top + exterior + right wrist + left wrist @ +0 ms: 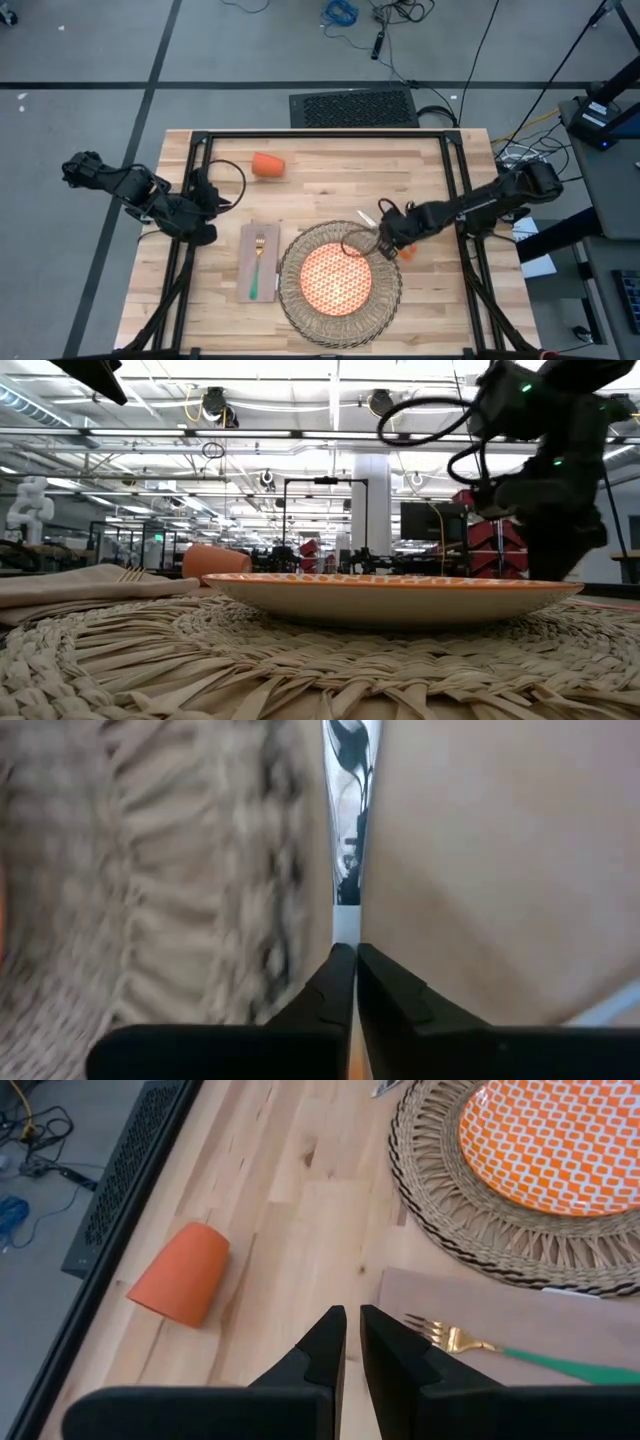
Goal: Set table place
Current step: Put the knife on the table to the right of the mat
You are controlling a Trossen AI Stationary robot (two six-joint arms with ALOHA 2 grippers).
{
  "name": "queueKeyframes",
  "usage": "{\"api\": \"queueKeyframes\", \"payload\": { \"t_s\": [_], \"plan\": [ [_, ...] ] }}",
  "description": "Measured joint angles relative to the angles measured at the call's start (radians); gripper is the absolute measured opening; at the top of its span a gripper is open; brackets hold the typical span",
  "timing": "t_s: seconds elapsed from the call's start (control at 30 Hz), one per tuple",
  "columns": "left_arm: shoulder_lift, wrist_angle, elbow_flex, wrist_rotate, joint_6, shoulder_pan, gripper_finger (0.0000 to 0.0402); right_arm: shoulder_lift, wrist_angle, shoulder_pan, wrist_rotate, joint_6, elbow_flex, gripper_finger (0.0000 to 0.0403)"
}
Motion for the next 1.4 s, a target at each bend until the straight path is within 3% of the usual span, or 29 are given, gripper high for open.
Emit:
{"api": "queueKeyframes", "payload": {
  "t_s": [0.37, 0.67, 0.97, 1.13, 1.4],
  "plan": [
    [0.0, 0.0, 0.0, 0.0, 0.046, 0.0, 0.0022, 0.0, 0.016, 0.319, 0.008, 0.432, -0.001, 0.0],
    [0.0, 0.001, 0.0, -0.004, 0.053, 0.0, 0.0022, 0.001, -0.007, 0.492, 0.113, 0.717, -0.002, 0.0],
    [0.0, 0.032, 0.0, 0.002, 0.048, 0.0, 0.0022, 0.002, 0.017, 0.543, 0.206, 0.794, 0.007, 0.0],
    [0.002, 0.052, 0.0, 0.007, 0.046, 0.0, 0.0022, 0.005, -0.069, 0.568, 0.3, 0.834, 0.036, 0.0],
    [0.002, 0.062, 0.0, 0.008, 0.026, 0.0, 0.0022, 0.002, -0.19, 0.578, 0.355, 0.799, 0.106, 0.0]
  ]
}}
